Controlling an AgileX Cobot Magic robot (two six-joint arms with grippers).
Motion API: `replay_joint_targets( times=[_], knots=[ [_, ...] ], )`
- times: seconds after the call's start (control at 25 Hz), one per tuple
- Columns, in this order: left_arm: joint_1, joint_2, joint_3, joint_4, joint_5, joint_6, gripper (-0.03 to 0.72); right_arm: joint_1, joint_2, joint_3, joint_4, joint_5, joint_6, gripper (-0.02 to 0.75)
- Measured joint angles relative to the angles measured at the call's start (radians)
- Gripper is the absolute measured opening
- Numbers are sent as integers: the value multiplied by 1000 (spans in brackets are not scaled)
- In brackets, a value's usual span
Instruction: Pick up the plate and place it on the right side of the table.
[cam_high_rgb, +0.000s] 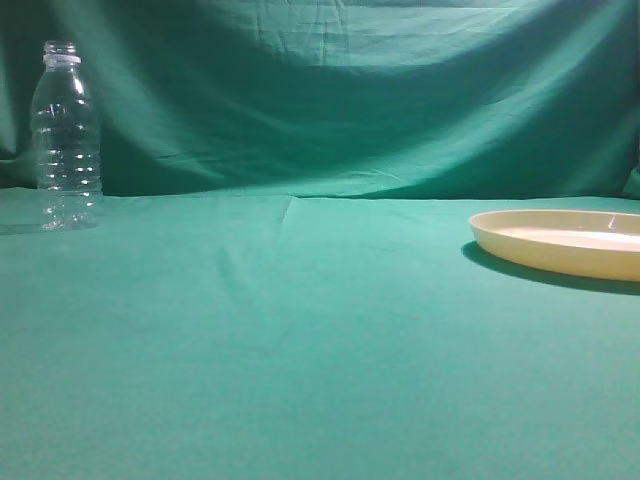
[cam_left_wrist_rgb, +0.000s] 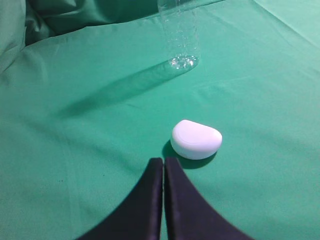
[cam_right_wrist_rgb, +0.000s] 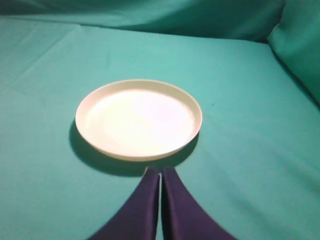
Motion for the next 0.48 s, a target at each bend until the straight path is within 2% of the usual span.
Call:
replay_joint_targets(
  times=[0.16, 0.48],
  knots=[
    [0, 0, 0, 0, 0, 0, 0, 14, 0, 76, 0, -50, 10, 0],
    [0, 0, 0, 0, 0, 0, 0, 17, 0, 85, 0, -96, 17, 0]
  ],
)
